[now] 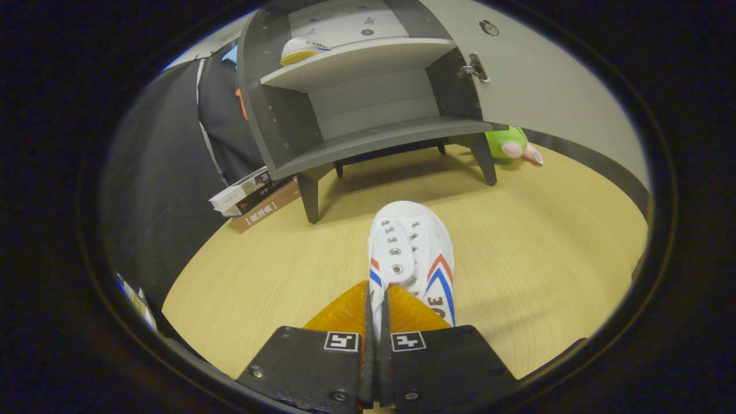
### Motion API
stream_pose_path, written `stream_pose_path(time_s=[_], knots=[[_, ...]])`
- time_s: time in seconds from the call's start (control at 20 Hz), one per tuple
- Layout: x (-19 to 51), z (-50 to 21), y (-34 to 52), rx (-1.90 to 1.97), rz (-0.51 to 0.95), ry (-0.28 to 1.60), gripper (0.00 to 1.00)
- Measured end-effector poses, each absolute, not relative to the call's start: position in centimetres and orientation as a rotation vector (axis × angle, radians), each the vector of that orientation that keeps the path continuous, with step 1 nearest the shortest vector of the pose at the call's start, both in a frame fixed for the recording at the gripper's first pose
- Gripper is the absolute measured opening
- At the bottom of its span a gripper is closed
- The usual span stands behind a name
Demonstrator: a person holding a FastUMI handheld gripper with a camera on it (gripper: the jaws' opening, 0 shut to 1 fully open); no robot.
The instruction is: Open the shoe cabinet door, grab the shoes and put them into the shoe cabinet, then close the shoe cabinet door.
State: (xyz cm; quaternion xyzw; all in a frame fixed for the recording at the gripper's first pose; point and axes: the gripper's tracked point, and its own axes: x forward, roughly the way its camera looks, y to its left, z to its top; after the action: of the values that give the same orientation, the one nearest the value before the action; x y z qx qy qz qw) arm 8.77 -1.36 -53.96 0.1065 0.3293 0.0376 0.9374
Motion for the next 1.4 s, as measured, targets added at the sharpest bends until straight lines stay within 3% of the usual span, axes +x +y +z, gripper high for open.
stream_pose_path(time_s=[0.3, 0.45, 0.8, 1.4], knots=[[9.1, -53.8, -1.5, 0.213, 0.105, 0.653, 0.11], [9.0, -53.5, -1.8, 0.243, 0.121, 0.638, 0.06], [9.1, -51.4, -2.1, 0.193, 0.137, 0.551, 0.05], [6.1, -36.3, -2.3, 0.173, 0.253, 0.388, 0.05]])
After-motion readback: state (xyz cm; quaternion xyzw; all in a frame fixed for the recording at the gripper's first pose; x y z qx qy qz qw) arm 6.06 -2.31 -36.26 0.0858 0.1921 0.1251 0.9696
